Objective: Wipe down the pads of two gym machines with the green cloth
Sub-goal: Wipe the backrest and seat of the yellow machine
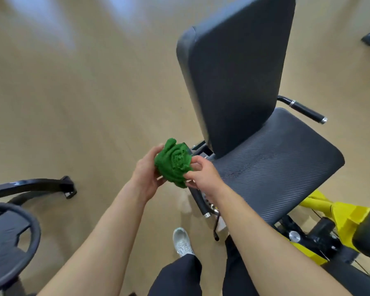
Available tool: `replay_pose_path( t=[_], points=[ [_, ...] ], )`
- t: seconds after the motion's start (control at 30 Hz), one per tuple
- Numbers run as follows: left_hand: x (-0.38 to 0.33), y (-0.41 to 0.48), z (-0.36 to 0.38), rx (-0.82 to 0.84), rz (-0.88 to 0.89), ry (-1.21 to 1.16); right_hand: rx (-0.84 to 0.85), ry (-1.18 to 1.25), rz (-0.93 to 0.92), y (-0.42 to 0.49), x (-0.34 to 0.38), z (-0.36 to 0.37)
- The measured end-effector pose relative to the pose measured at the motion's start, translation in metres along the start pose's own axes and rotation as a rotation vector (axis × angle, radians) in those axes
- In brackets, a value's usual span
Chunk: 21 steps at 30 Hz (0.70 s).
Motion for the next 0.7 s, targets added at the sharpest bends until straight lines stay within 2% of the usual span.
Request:
replay_pose_path(
  t=[0.13,0.27,0.33,0.4,0.57,0.7],
  points=[
    [-0.019,-0.056,-0.020,0.077,0.129,-0.042,0.060,-0.131,-0.070,-0.056,0.018,0.023],
    [-0.039,-0.122,-0.031,0.192,0.244,-0.074,0.075,-0.108,-0.026,-0.105,0.037,0.031],
    [-0.043,-0.153,-0.035,0.252,0.295,-0.066,0.057,-0.071,-0.071,-0.125,0.048,0.032],
    [-0.042,-0.181,-0.039,0.280,0.344,-0.043,0.110,-0.073,-0.142,-0.143,0.059,0.035],
    [-0.020,-0.241,-0.057,0.231,0.458,-0.082,0.360,-0.371,-0.292,-0.189,0.071,0.048],
    [0.018,-0.287,-0.066,0.156,0.470,-0.202,0.379,-0.500,-0.395,-0.233,0.062,0.060]
  ],
)
Point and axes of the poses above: each hand's wrist, its own y-axis towards the middle knuckle, its own z-axis out of the palm, x = y × z, the point moved 3 cm from there along y, towards the middle knuckle, and after that the axes turned 3 degrees about z, right-handed, at the moved point
